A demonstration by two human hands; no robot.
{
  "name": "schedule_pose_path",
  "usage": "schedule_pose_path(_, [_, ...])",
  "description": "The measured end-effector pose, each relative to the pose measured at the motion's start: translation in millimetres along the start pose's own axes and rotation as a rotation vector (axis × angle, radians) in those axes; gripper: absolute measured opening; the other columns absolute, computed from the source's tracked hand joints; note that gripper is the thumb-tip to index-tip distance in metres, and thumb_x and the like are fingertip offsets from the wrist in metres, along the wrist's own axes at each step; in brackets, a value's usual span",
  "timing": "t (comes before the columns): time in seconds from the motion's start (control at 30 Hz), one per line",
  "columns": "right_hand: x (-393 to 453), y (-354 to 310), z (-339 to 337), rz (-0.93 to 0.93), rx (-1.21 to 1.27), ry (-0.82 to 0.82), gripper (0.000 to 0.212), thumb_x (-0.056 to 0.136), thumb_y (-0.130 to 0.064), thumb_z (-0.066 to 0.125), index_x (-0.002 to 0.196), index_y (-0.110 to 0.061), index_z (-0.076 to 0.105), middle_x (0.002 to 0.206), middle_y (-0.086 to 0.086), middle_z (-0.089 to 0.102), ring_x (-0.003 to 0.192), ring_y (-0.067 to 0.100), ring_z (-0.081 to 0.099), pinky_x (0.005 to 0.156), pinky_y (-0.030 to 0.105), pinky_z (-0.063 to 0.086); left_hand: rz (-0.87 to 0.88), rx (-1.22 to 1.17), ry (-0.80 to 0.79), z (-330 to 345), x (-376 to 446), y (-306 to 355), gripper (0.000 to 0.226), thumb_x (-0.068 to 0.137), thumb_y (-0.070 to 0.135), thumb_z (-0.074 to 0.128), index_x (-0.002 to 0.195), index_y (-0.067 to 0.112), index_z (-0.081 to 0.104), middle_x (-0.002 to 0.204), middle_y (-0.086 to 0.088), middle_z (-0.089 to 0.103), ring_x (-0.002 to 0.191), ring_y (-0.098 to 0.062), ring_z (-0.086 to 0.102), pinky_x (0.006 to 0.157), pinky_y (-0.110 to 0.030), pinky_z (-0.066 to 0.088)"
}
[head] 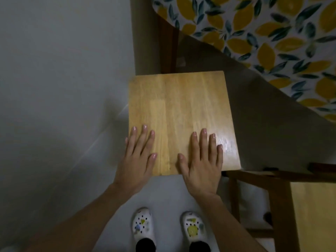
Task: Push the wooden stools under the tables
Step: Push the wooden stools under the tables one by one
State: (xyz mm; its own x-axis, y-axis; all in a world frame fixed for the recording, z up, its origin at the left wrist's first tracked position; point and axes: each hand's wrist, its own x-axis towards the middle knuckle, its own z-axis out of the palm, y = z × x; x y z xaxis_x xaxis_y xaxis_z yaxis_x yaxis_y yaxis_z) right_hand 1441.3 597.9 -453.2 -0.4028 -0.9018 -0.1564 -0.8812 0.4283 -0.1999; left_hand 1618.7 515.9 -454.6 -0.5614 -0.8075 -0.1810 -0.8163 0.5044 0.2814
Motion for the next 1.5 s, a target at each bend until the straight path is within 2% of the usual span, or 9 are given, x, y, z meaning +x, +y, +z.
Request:
schedule_pose_path(0.27, [40, 19, -7, -0.044, -0.040, -0.025, 0.072, 0.094, -0.058, 0.028, 0.154, -0.020, 0.019, 0.163, 0.007, 0.010, 0.150, 0.029, 0.004, 0.118, 0.053, 0.014, 0.017, -0.041, 0.047, -1, 37, 11, 0.056, 0.099, 0.033, 0.022, 0.150, 0.010, 0.021, 0.160, -0.012, 0.014, 0.148, -0.035, 0.004, 0.115, -0.059, 0.018])
schedule_pose_path(0.57, [171, 62, -35, -0.112, -0.051, -0.017, 0.072, 0.095, -0.061, 0.016, 0.154, -0.021, 0.014, 0.163, 0.006, 0.005, 0.150, 0.028, -0.002, 0.120, 0.051, 0.006, -0.027, -0.013, 0.092, -13, 162, 39, 0.057, 0.098, 0.037, 0.021, 0.151, 0.015, 0.019, 0.160, -0.009, 0.012, 0.148, -0.033, 0.001, 0.117, -0.057, 0.014])
schedule_pose_path(0.7, [222, 81, -50, -0.137, -0.080, -0.023, 0.071, 0.095, -0.062, 0.015, 0.153, -0.022, 0.020, 0.162, 0.007, 0.015, 0.150, 0.028, 0.004, 0.120, 0.050, 0.006, -0.080, -0.009, 0.101, -13, 208, 55, 0.058, 0.098, 0.040, 0.017, 0.151, 0.017, 0.015, 0.161, -0.008, 0.008, 0.148, -0.032, -0.003, 0.118, -0.056, 0.011])
schedule_pose_path(0.8, [257, 96, -59, -0.182, -0.093, -0.034, 0.069, 0.094, -0.064, 0.014, 0.152, -0.025, 0.018, 0.163, 0.004, 0.008, 0.150, 0.025, -0.003, 0.120, 0.045, -0.003, -0.125, -0.003, 0.115, -14, 236, 67, 0.058, 0.098, 0.041, 0.017, 0.152, 0.018, 0.014, 0.161, -0.008, 0.007, 0.148, -0.033, -0.003, 0.118, -0.056, 0.011])
schedule_pose_path(0.97, [289, 111, -65, -0.215, -0.155, -0.044, 0.075, 0.090, -0.065, 0.006, 0.154, -0.026, 0.005, 0.164, 0.003, 0.000, 0.149, 0.024, -0.005, 0.117, 0.039, -0.009, -0.160, -0.011, 0.097, -15, 262, 82, 0.060, 0.097, 0.045, 0.010, 0.152, 0.021, 0.004, 0.161, -0.006, -0.004, 0.146, -0.031, -0.014, 0.115, -0.048, -0.007])
schedule_pose_path(1.17, [289, 110, -83, -0.203, -0.063, -0.279, 0.071, 0.096, -0.062, 0.015, 0.150, -0.030, -0.017, 0.159, -0.002, -0.027, 0.144, 0.019, -0.029, 0.117, 0.045, -0.018, -0.170, -0.156, -0.080, -27, 261, 80, 0.061, 0.099, 0.048, 0.013, 0.148, 0.026, -0.015, 0.155, 0.000, -0.031, 0.137, -0.022, -0.038, 0.113, -0.045, -0.020])
schedule_pose_path(1.23, [267, 109, -88, -0.183, 0.015, -0.194, 0.072, 0.095, -0.066, 0.015, 0.152, -0.028, -0.006, 0.162, 0.000, -0.015, 0.147, 0.020, -0.020, 0.119, 0.048, -0.012, -0.173, -0.153, -0.089, -34, 251, 80, 0.062, 0.100, 0.047, 0.015, 0.149, 0.023, -0.014, 0.156, -0.002, -0.029, 0.136, -0.020, -0.038, 0.114, -0.044, -0.020])
schedule_pose_path(1.33, [210, 107, -88, -0.117, 0.131, -0.048, 0.075, 0.093, -0.067, 0.015, 0.154, -0.024, 0.006, 0.163, 0.005, 0.003, 0.149, 0.023, -0.006, 0.121, 0.048, -0.005, -0.139, -0.246, 0.069, -36, 216, 86, 0.063, 0.100, 0.044, 0.025, 0.152, 0.016, 0.002, 0.159, -0.004, -0.017, 0.141, -0.018, -0.030, 0.117, -0.043, -0.015])
schedule_pose_path(1.5, [103, 123, -80, 0.017, 0.203, 0.030, 0.076, 0.093, -0.066, 0.018, 0.154, -0.024, 0.004, 0.163, -0.001, -0.009, 0.148, 0.014, -0.016, 0.120, 0.042, -0.010, 0.056, -0.320, 0.083, -22, 137, 108, 0.066, 0.095, 0.052, 0.028, 0.149, 0.016, 0.018, 0.161, -0.001, -0.007, 0.144, -0.011, -0.023, 0.117, -0.038, -0.012])
